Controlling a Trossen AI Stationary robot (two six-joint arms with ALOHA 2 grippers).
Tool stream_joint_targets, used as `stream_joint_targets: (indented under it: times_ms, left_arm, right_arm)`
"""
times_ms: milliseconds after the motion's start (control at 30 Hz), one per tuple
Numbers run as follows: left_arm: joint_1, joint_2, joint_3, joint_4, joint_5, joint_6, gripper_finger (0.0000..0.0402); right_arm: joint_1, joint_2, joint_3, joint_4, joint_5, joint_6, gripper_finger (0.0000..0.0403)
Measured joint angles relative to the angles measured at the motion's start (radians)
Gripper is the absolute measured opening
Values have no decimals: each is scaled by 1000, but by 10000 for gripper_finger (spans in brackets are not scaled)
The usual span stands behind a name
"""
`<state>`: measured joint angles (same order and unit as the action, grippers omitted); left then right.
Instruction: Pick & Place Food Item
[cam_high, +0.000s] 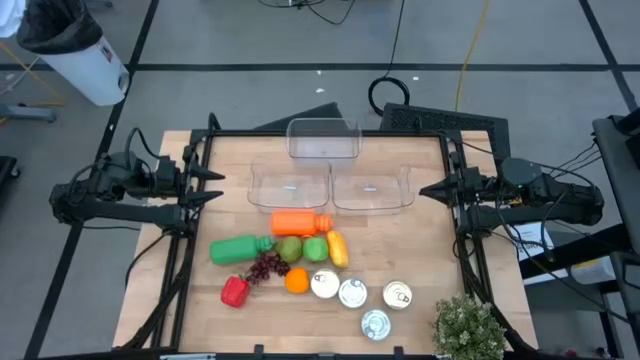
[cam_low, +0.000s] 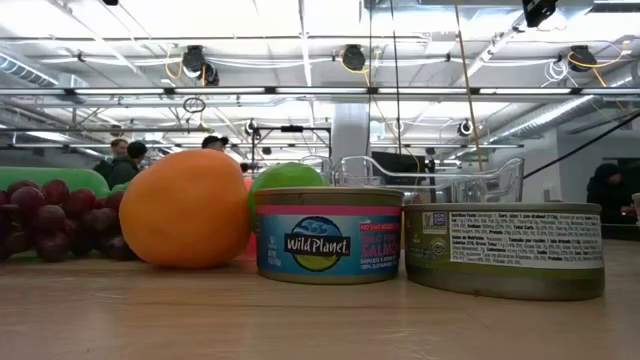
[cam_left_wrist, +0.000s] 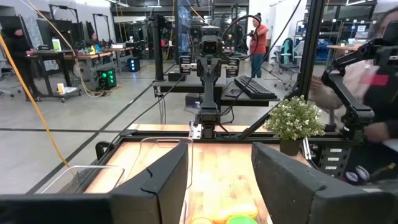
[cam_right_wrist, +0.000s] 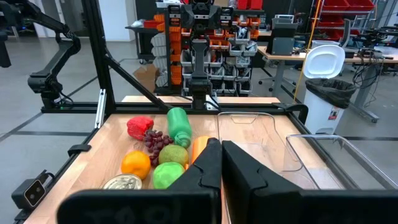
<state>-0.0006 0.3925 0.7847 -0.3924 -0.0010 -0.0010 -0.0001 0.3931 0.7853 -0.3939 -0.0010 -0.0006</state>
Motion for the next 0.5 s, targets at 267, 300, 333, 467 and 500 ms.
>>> stream_joint_targets:
  times_ms: [267,300,333,467,500]
  left_arm:
    - [0,0,0,0,0,0,169]
    - [0,0,0,0,0,0,167]
    - [0,0,0,0,0,0,164]
    - [0,0,0,0,0,0,158]
    - [0,0,0,0,0,0,157]
  right_arm:
    - [0,0,0,0,0,0,0]
    - [0,0,0,0,0,0,0]
    - [0,0,0,0,0,0,0]
    - [0,0,0,0,0,0,0]
    - [0,0,0,0,0,0,0]
